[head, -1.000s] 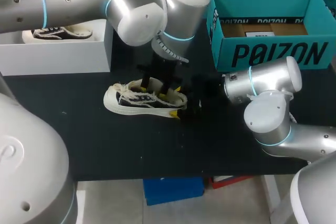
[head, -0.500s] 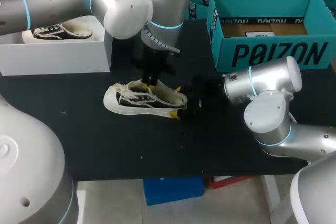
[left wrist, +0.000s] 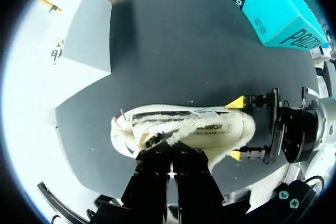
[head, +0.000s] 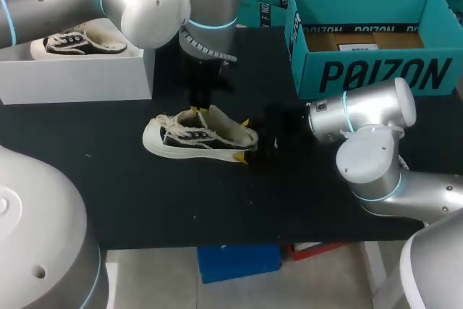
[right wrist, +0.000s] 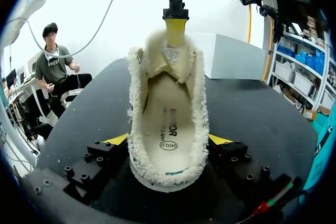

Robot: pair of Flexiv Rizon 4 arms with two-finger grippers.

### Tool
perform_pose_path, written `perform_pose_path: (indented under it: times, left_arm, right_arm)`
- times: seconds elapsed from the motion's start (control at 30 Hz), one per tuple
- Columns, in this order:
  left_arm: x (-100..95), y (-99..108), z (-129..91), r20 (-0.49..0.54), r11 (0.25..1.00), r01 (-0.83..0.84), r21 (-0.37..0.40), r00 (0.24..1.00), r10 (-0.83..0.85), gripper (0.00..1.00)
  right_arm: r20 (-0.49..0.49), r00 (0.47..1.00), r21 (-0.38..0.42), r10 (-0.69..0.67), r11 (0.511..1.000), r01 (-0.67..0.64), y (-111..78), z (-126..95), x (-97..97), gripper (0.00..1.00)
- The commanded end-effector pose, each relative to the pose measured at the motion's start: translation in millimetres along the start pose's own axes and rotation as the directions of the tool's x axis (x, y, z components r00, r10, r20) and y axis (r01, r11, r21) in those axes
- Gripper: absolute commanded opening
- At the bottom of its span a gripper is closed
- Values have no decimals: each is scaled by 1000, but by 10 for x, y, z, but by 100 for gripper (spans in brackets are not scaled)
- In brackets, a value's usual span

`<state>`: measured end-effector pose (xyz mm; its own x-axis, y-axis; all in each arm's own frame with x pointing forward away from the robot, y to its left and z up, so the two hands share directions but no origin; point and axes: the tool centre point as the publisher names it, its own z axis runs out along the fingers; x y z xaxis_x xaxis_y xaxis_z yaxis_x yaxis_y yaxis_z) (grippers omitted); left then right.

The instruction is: Take the shoe out of the shoebox, open the shoe tongue, remove and reinsert the insole, then place the shoe into the shoebox

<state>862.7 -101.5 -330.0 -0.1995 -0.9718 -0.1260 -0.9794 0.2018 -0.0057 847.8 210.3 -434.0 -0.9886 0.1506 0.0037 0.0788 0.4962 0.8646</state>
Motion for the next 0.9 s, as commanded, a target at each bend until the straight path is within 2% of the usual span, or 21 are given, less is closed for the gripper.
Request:
perform_pose_path:
  times: [0.03,0.37,0.9]
  left_arm:
    - [-133,56,-57,-27,1000,11,23,1000,-10,0]
    - [-397,56,-149,-77,995,84,56,994,-79,0]
    - [-803,175,-22,-119,986,159,53,981,-152,0]
  right_arm:
    - [0,1000,2,1,1000,-1,-5,41,-6,0]
    - [0,1000,2,1,1000,-1,-5,41,-6,0]
    - [0,1000,2,1,1000,-1,-5,41,-6,0]
